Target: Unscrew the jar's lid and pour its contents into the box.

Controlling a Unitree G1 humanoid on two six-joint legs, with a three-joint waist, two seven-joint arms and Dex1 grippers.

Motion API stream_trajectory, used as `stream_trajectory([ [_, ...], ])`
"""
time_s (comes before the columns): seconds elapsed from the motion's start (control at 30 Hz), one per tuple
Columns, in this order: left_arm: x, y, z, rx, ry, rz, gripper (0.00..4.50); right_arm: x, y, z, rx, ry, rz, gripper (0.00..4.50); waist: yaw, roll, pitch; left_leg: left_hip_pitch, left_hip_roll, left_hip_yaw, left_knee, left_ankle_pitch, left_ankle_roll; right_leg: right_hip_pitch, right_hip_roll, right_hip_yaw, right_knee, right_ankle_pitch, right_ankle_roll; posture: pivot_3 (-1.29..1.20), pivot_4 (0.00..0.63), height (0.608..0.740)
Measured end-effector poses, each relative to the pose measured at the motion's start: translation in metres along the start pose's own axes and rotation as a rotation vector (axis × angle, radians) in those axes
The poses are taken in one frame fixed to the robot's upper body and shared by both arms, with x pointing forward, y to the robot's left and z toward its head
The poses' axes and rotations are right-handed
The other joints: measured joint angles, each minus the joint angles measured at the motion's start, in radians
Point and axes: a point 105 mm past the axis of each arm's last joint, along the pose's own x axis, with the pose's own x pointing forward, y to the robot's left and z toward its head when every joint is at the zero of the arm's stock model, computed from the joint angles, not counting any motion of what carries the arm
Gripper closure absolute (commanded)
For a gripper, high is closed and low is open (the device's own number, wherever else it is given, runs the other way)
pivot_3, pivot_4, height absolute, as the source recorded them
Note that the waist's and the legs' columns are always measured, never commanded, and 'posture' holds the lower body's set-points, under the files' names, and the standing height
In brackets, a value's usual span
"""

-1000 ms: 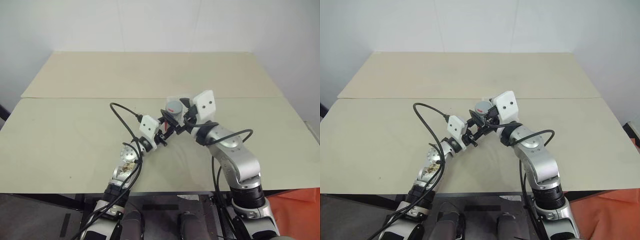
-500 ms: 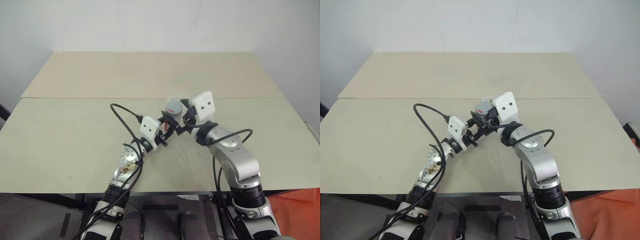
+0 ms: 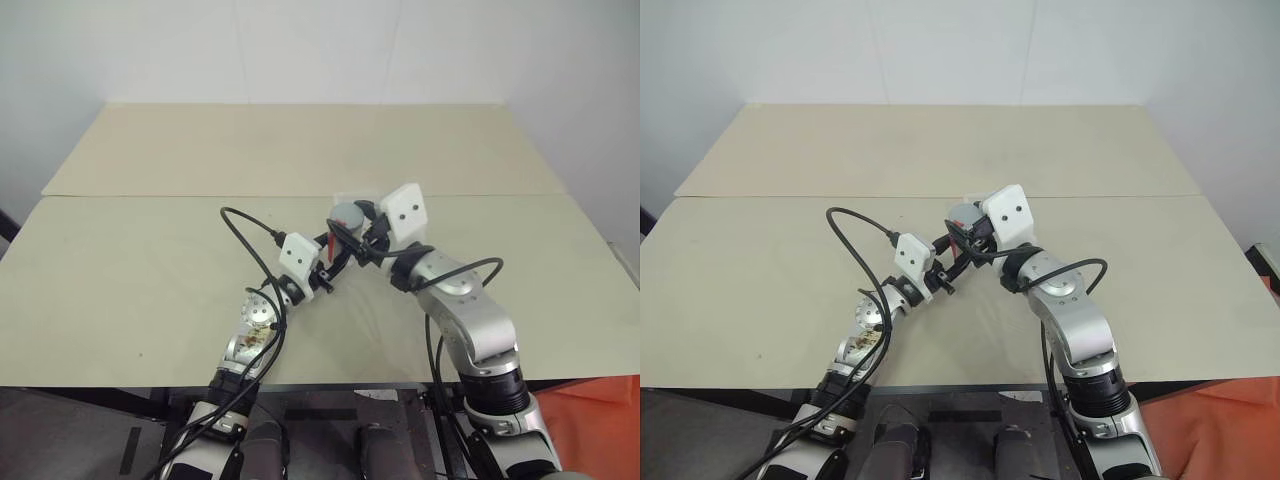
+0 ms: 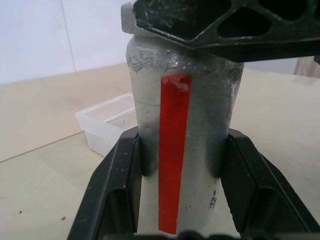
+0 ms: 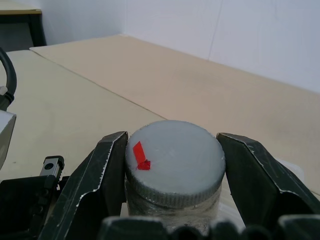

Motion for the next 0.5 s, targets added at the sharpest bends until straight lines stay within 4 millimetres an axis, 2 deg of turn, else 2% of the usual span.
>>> stream_trajectory([
  [0.13, -0.008, 0.003, -0.001, 0.002, 0.007, -0.049, 2.61, -0.003, 0.003, -0.001, 0.015, 0.005, 0.068, 1.69, 0.000, 0.000, 0.000, 0.000, 0.000, 0.000, 0.000, 0.000, 0.000, 0.000, 0.000, 0.000, 0.000, 0.000, 0.000, 0.00, 0.150, 0.740],
  [0.33, -0.020, -0.002, 0.011, 0.002, -0.035, -0.154, 2.61, -0.013, 0.003, 0.013, -0.020, 0.015, 0.297, 1.69, 0.000, 0.000, 0.000, 0.001, 0.000, -0.001, 0.000, 0.000, 0.000, 0.001, 0.000, 0.000, -0.001, 0.000, 0.000, 0.00, 0.150, 0.740],
  [0.5, -0.029, -0.010, 0.011, -0.051, -0.031, -0.260, 2.61, -0.021, 0.001, 0.013, -0.030, 0.051, 0.501, 1.69, 0.000, 0.000, 0.000, 0.001, 0.000, -0.001, 0.000, 0.000, 0.000, 0.001, 0.000, 0.000, -0.001, 0.000, 0.000, 0.00, 0.150, 0.740],
])
